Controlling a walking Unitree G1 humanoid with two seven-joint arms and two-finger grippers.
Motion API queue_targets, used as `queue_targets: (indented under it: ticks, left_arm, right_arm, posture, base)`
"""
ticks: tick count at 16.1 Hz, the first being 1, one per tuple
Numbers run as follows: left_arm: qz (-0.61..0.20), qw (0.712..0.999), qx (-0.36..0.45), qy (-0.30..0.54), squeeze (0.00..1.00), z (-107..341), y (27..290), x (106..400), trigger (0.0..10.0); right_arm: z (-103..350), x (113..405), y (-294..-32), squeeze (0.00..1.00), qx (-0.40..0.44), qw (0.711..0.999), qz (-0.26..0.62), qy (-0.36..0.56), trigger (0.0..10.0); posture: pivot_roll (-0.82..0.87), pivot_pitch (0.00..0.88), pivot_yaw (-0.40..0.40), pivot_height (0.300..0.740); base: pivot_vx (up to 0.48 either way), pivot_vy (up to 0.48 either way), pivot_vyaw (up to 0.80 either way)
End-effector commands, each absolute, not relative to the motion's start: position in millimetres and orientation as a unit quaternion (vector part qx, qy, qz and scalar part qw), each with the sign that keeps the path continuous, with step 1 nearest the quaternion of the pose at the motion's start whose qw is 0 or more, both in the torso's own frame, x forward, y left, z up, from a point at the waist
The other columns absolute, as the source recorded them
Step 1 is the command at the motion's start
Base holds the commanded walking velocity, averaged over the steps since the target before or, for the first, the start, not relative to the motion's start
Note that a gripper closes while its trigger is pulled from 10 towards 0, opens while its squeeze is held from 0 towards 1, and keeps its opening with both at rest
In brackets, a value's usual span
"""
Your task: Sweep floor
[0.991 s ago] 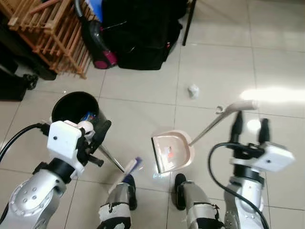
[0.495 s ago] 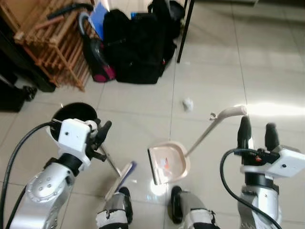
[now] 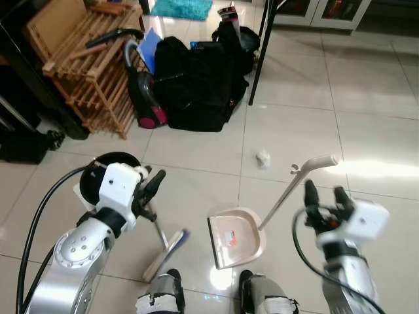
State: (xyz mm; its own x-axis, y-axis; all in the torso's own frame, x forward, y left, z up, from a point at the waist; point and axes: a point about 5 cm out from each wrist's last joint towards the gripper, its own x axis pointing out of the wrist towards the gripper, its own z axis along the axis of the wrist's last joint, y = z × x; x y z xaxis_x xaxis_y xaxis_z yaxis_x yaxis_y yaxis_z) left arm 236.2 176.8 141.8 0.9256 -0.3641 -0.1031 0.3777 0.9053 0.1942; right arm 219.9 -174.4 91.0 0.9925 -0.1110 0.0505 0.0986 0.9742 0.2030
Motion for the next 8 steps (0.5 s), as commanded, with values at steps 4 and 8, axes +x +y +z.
queue_targets:
  ticks: [4, 8]
  left_arm:
    - [-0.199, 0.972, 0.126, 0.019, 0.0, 144, 178, 234, 10.0]
    - [-0.205, 0.971, 0.121, 0.016, 0.0, 143, 179, 232, 10.0]
  right_arm:
    - [73, 231, -164, 0.0, 0.103, 0.993, -0.054, 0.007, 10.0]
    - [74, 240, -165, 0.0, 0.079, 0.995, -0.064, -0.006, 10.0]
  posture:
    - [-0.01, 0.198, 0.038, 0.74]
    - [0.0, 0.203, 0.042, 0.74]
  base:
    - [0.0, 0.0, 0.0]
    - [0.0, 0.0, 0.0]
